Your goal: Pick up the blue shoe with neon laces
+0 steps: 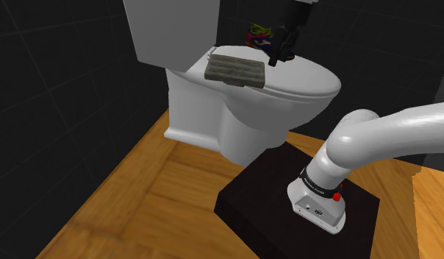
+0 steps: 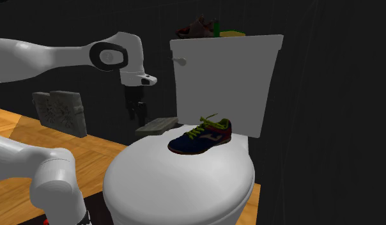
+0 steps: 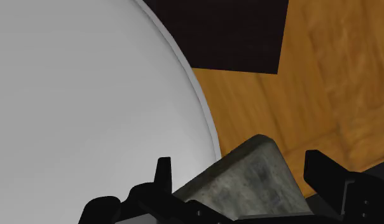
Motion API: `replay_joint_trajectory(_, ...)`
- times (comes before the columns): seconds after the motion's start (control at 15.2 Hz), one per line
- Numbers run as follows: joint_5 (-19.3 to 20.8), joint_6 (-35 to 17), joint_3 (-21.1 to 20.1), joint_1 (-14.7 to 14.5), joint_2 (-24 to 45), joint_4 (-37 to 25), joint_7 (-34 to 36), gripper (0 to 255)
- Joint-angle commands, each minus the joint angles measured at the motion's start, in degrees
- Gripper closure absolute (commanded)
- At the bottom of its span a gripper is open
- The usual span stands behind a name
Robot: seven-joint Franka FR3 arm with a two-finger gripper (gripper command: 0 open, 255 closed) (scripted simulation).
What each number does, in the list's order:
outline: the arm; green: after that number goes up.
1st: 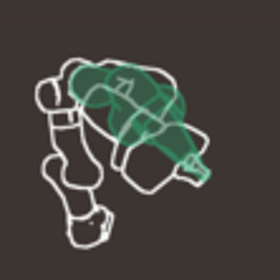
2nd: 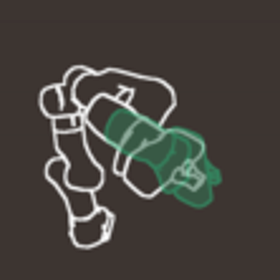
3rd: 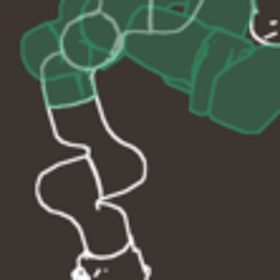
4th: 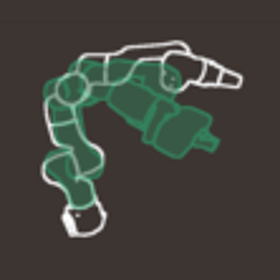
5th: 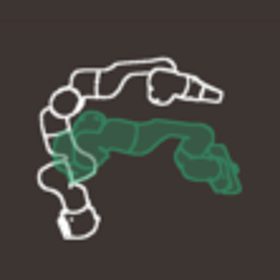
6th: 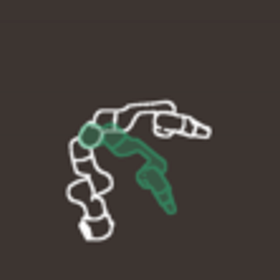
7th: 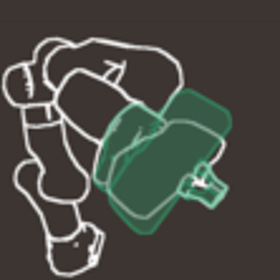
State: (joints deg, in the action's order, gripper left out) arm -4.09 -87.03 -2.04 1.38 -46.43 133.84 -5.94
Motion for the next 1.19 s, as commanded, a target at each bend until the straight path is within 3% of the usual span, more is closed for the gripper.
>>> replay_joint_trajectory(0.0, 0.0, 0.0, 0.0, 0.0, 0.0, 0.0, 0.0, 0)
replay_joint_trajectory(0.59, 5.3, -3.6, 7.2, 3.5, 12.4, -11.0, -6.6, 0)
replay_joint_trajectory(1.12, 6.9, -4.8, 13.2, 5.6, 24.8, -24.5, -12.3, 0)
